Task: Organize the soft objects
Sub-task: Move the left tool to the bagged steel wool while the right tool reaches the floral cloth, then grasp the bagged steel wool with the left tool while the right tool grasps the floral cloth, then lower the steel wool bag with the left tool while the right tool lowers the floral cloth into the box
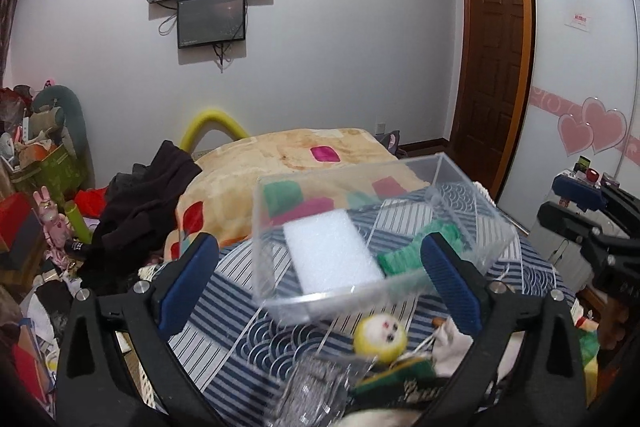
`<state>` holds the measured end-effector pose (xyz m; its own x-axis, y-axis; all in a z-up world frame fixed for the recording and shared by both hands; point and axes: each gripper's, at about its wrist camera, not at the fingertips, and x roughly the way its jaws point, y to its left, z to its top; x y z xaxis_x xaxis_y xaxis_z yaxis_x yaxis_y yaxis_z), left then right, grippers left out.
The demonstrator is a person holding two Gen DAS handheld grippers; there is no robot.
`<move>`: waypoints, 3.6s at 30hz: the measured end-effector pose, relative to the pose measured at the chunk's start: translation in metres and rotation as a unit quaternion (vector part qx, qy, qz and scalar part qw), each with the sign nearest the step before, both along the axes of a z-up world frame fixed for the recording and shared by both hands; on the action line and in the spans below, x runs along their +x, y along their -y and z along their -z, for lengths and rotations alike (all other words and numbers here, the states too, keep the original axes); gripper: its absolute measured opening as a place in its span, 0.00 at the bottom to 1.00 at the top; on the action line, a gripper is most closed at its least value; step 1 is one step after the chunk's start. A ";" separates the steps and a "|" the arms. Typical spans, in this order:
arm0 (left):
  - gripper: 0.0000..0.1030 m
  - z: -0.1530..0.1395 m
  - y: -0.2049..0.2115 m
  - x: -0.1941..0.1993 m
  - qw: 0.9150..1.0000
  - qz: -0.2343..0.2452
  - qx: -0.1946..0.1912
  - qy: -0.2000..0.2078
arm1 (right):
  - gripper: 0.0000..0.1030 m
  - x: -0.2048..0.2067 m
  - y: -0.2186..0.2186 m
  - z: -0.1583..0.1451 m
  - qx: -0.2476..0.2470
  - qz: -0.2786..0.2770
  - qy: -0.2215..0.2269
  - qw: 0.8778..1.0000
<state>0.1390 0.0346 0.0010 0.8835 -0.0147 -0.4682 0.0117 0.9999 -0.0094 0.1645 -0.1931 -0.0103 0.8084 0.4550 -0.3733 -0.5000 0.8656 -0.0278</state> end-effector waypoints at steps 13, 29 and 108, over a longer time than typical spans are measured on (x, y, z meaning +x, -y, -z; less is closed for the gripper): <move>1.00 0.077 -0.032 -0.019 0.996 -0.031 0.000 -0.082 | 0.53 -0.003 0.013 0.053 -0.030 0.029 -0.055 0.998; 1.00 0.119 -0.040 -0.017 0.991 -0.035 -0.038 -0.125 | 0.52 0.007 0.019 0.106 -0.040 0.021 -0.152 0.987; 0.36 0.061 -0.007 0.092 0.996 -0.001 -0.033 -0.087 | 0.22 0.077 -0.036 0.052 -0.108 0.002 -0.084 0.991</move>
<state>0.2311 0.0418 -0.0601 0.7895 -0.0484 -0.6119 0.0020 0.9971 -0.0763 0.2413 -0.1573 -0.0621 0.7279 0.3473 -0.5913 -0.5104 0.8502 -0.1289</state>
